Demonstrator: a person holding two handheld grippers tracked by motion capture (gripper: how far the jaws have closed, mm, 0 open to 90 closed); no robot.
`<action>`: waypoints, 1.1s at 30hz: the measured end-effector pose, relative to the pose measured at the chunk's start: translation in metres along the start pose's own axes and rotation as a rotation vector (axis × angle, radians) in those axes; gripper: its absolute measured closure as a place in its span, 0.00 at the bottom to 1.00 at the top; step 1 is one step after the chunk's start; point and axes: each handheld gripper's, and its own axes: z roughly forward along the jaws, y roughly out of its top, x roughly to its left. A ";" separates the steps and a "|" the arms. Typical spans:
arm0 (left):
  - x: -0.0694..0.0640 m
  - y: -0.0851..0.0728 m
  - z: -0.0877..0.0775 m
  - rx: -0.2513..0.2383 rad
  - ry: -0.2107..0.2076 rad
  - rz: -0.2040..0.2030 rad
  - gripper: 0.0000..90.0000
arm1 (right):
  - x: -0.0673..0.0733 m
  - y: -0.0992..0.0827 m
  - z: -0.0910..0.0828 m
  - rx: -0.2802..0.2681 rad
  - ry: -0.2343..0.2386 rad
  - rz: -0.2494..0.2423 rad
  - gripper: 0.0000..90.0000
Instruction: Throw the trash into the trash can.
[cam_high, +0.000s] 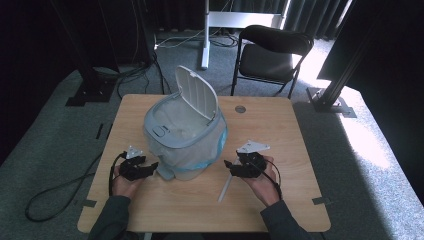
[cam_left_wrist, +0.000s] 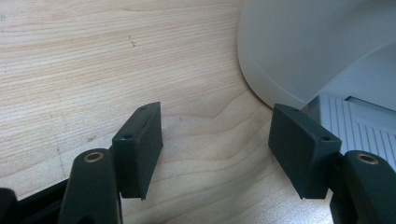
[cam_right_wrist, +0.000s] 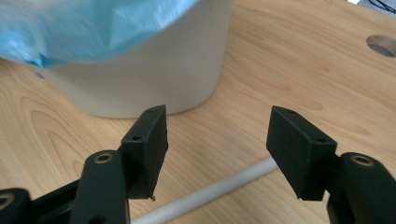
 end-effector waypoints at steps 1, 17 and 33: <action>0.000 0.000 0.000 0.000 0.000 0.000 0.39 | 0.000 -0.003 0.002 0.005 -0.008 0.006 0.40; 0.000 0.000 0.000 0.001 0.000 0.000 0.39 | 0.007 -0.020 0.023 0.068 -0.028 -0.003 0.40; 0.000 0.000 0.000 0.000 0.000 -0.001 0.39 | 0.010 -0.036 0.045 0.143 -0.032 0.003 0.41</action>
